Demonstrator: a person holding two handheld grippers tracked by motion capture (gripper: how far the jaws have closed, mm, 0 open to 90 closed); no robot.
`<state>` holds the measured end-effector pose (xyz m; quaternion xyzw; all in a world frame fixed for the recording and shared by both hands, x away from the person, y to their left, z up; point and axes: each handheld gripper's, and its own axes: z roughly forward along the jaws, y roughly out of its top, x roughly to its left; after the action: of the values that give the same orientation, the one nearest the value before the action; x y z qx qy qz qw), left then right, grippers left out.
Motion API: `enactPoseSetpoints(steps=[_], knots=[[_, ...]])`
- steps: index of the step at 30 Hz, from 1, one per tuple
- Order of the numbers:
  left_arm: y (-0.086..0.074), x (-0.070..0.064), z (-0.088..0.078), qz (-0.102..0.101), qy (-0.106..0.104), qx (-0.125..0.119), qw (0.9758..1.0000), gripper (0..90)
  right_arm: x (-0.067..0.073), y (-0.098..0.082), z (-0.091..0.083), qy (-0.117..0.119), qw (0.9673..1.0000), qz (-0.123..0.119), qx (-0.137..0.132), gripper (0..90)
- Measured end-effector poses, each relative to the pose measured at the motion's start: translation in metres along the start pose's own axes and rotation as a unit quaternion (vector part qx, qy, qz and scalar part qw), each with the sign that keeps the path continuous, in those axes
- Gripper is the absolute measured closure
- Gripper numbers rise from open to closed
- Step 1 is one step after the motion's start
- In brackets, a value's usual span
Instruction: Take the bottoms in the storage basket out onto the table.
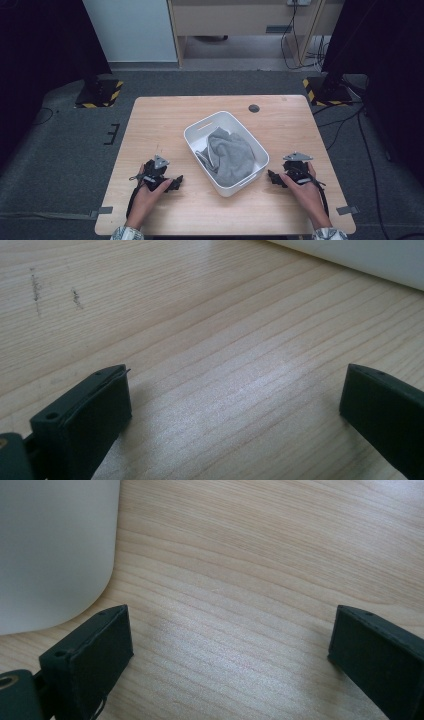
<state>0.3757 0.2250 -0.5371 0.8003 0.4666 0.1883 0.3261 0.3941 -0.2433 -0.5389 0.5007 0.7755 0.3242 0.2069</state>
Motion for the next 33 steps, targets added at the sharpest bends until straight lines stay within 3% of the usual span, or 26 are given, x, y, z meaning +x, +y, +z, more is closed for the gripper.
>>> enactPoseSetpoints(steps=[9,12,15,18,33], knots=[[0.000,0.000,0.000,-0.001,0.001,0.000,1.0000,0.0,0.001,0.000,-0.002,-0.001,1.0000,0.004,0.002,5.0],[0.000,0.000,0.000,-0.001,0.001,0.000,1.0000,0.0,0.000,0.000,-0.007,0.009,0.9998,0.018,0.005,5.3],[0.000,0.000,0.000,-0.001,0.001,0.000,1.0000,0.0,0.002,0.002,-0.013,0.005,1.0000,0.007,0.001,5.9],[0.000,0.000,0.000,0.000,0.000,0.000,1.0000,0.0,0.000,0.006,-0.022,0.023,0.9993,0.028,-0.004,6.1],[0.000,-0.001,0.000,0.000,0.000,0.000,1.0000,0.0,0.007,0.039,-0.074,0.048,0.9977,-0.003,-0.048,5.5]])
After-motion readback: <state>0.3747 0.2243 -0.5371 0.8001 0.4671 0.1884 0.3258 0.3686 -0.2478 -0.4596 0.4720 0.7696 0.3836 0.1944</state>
